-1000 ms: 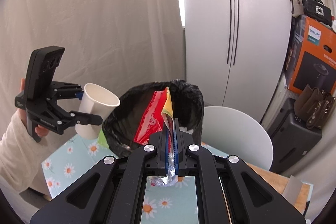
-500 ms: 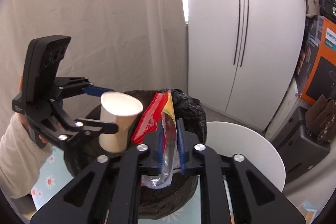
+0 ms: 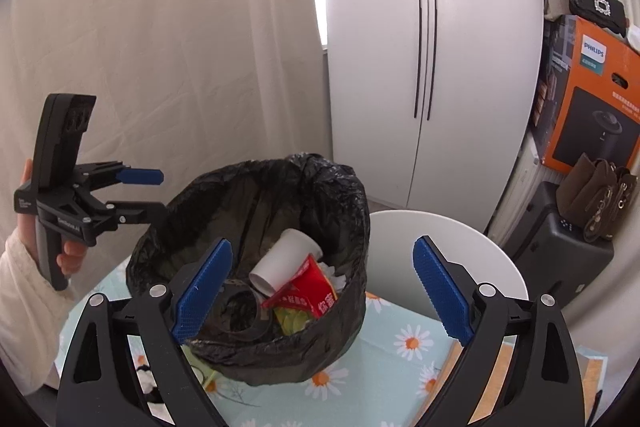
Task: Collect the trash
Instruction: 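Open both tools to drop the wrapper and cup into the bin, then move the left tool down toward the green paper tray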
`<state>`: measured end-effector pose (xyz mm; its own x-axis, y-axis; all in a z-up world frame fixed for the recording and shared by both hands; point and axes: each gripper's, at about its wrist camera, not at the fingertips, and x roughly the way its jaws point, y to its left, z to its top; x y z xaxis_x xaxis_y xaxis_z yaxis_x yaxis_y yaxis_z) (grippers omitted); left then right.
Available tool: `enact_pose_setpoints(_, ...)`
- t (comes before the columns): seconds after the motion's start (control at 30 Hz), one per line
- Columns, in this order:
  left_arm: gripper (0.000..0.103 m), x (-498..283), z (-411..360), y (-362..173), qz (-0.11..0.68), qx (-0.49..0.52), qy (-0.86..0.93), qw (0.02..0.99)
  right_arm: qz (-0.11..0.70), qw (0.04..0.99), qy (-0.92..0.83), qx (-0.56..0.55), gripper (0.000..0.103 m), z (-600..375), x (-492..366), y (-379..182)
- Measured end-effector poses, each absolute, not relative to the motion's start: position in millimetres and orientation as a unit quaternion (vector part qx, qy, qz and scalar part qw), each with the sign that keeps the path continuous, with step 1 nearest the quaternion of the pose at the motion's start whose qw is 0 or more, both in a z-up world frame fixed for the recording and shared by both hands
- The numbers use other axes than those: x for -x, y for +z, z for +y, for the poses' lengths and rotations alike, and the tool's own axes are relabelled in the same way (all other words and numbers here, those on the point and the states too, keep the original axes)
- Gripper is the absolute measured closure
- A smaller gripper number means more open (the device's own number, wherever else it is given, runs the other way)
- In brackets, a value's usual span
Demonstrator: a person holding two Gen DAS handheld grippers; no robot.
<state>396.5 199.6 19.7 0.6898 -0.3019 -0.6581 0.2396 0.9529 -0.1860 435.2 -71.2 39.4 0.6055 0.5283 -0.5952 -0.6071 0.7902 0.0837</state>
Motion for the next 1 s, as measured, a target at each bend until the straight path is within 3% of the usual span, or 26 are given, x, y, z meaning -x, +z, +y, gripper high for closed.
enact_pose_setpoints(0.4,0.006,-320.6,207.2,38.0,0.368,0.03,-0.115,0.922,0.338,0.873,0.34,0.088,0.014,-64.5,-363.4,37.9)
enact_pose_setpoints(1.0,0.006,-237.2,220.2,-1.6,0.406,0.071,-0.045,0.91,0.381,0.851,0.346,0.108,0.014,-74.9,-289.9,-3.0)
